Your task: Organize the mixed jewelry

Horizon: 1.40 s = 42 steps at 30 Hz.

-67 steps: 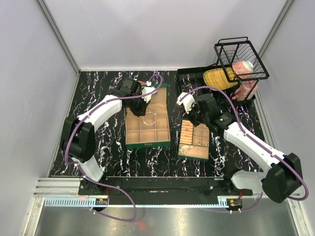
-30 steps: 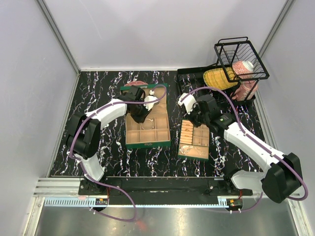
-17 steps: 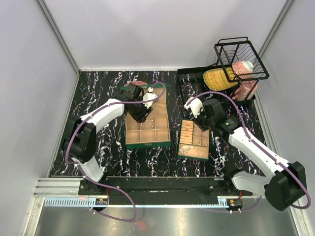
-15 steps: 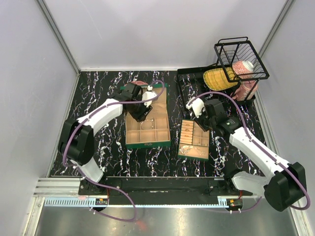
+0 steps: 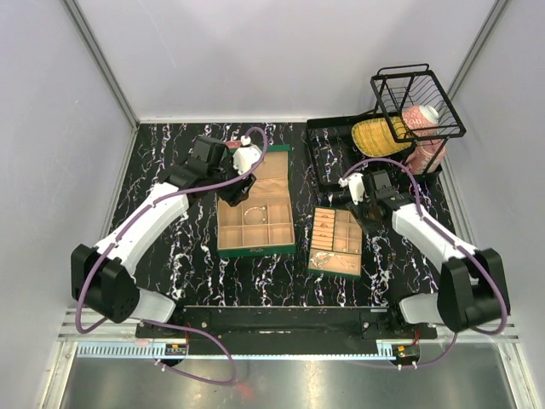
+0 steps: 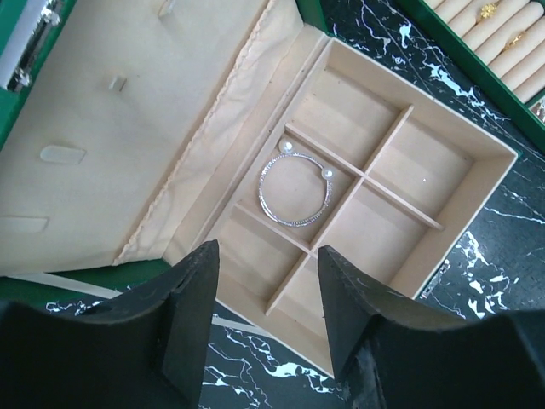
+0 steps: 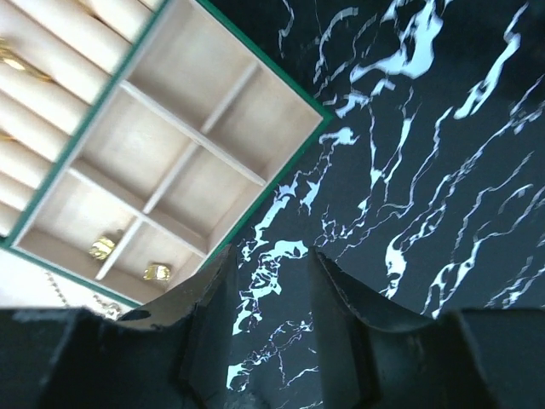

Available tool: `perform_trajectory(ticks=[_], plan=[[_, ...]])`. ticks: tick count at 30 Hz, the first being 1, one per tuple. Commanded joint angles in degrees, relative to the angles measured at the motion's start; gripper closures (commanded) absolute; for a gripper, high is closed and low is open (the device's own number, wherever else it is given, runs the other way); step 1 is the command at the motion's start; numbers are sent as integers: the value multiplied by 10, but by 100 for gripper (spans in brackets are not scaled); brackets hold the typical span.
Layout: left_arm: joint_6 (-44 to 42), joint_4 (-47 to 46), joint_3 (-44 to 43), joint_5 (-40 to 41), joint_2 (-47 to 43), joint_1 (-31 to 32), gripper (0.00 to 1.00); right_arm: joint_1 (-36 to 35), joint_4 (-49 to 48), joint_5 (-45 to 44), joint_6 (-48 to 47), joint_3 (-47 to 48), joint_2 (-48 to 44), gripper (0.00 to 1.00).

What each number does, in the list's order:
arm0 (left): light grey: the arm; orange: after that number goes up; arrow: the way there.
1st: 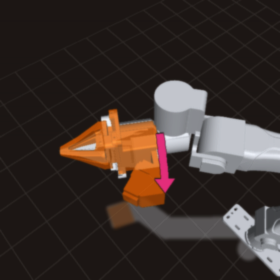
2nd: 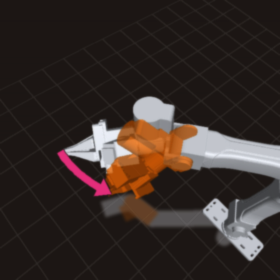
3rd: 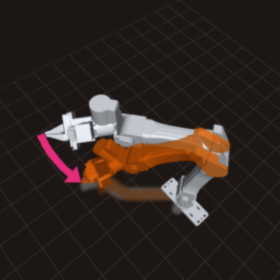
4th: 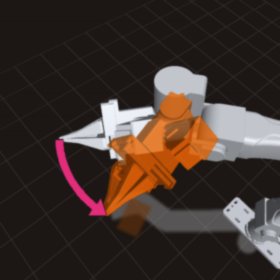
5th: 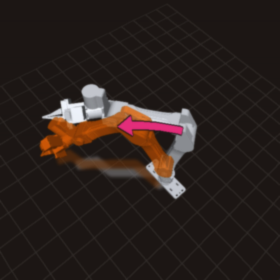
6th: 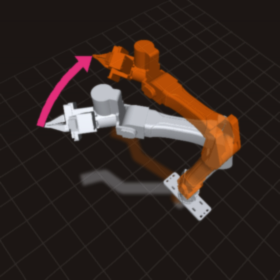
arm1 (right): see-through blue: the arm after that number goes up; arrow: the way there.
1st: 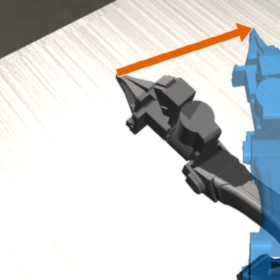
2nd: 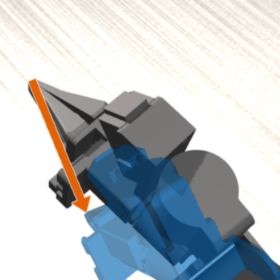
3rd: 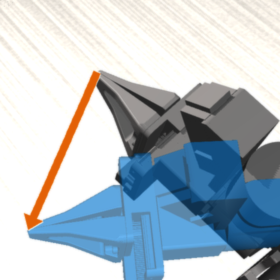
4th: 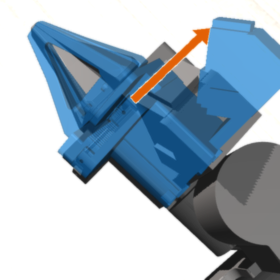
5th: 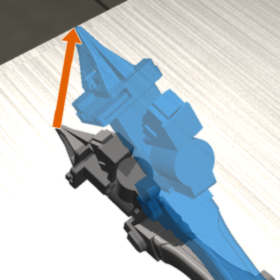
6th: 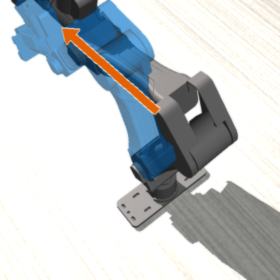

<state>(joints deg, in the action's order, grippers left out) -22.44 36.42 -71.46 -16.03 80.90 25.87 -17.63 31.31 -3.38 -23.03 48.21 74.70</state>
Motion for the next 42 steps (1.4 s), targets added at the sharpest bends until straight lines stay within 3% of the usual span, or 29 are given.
perform_trajectory(ticks=[1, 8, 22, 42], plan=[[6, -4, 18, -9, -30, 2, 46, 35, 20, 25, 38, 33, 59, 55], [4, -7, 39, -7, -43, 1, 46, 49, 19, 50, 63, 56, 127, 54], [1, -14, 46, 2, -47, 2, 46, 56, 24, 67, 85, 66, 82, 56], [-2, -21, 65, 4, -54, 2, 46, 56, 29, 92, 129, 84, 143, 58]])
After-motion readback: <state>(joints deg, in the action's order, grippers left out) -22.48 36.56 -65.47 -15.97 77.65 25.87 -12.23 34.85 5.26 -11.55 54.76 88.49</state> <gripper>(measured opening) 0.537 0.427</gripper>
